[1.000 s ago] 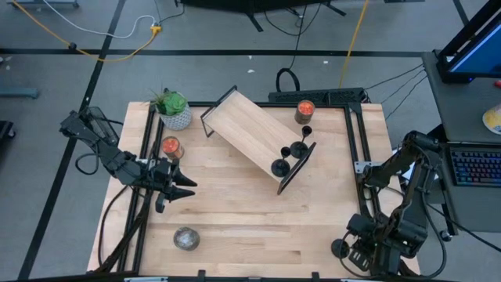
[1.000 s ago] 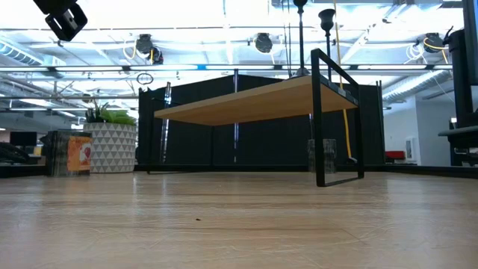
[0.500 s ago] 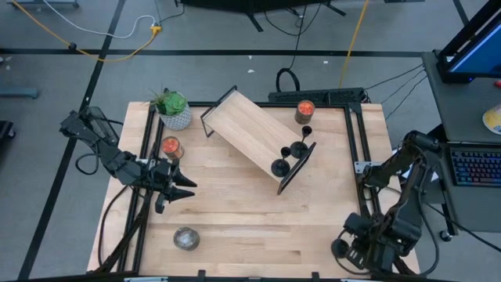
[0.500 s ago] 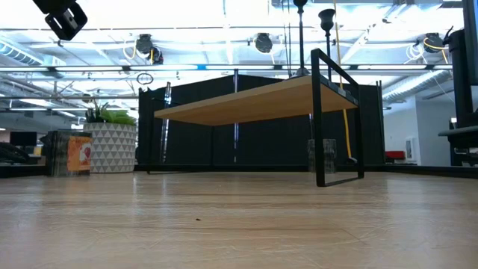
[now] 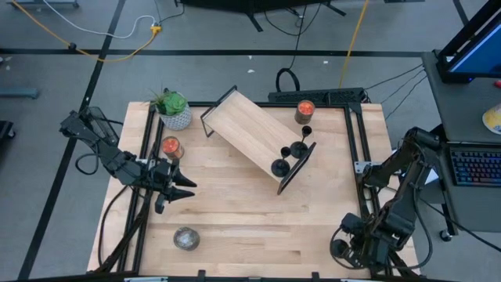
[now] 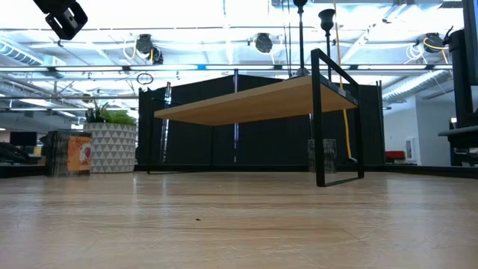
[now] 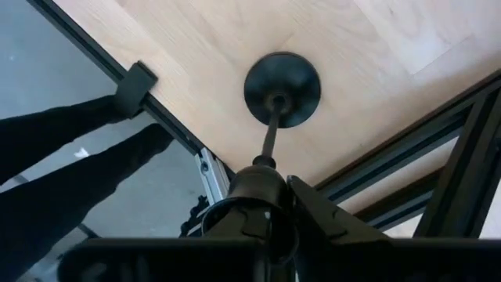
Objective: Pick & Place candle stick holders
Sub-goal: Put the black candle holder on the shelf
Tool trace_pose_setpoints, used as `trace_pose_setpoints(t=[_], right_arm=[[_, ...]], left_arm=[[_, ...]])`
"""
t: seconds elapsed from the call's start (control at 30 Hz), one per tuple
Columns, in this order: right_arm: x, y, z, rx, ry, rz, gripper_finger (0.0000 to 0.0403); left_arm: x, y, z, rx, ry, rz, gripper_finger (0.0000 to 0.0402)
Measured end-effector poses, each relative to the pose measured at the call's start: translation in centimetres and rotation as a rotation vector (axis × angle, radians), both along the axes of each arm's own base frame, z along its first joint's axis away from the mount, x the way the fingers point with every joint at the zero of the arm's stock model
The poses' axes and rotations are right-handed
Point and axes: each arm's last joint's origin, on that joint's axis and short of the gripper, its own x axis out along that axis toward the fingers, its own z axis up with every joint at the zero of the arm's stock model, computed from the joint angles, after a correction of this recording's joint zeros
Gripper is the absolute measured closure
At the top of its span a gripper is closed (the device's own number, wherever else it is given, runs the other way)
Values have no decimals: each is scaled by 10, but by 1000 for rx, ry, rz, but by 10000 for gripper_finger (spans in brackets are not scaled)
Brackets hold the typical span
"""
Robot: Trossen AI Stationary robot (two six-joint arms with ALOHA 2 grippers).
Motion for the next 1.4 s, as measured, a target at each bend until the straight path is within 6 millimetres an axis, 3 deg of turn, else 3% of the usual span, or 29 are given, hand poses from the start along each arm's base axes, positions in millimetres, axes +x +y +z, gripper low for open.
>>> trace_pose_setpoints(t=[0.17,0.4,0.8,0.97,1.2,1.4], right_arm=[[3,-15,12,47,-29,-34,389],[23,-42,40,136,-153,-50,390],[87,-84,118,108,-573,7,390],[103,-100,152,47,-731,64,390],[104,-141,208,-96,-964,129,390],[75,-190,256,-261,-1078,126,390]], left_arm=[[0,-1,0,-3,4,-41,245],[0,-2,0,-4,5,-60,245],[-1,-3,0,8,6,-104,245],[-1,-3,0,8,6,-105,245],[-1,-3,0,-4,8,-104,245],[-1,-3,0,-30,12,-90,245]])
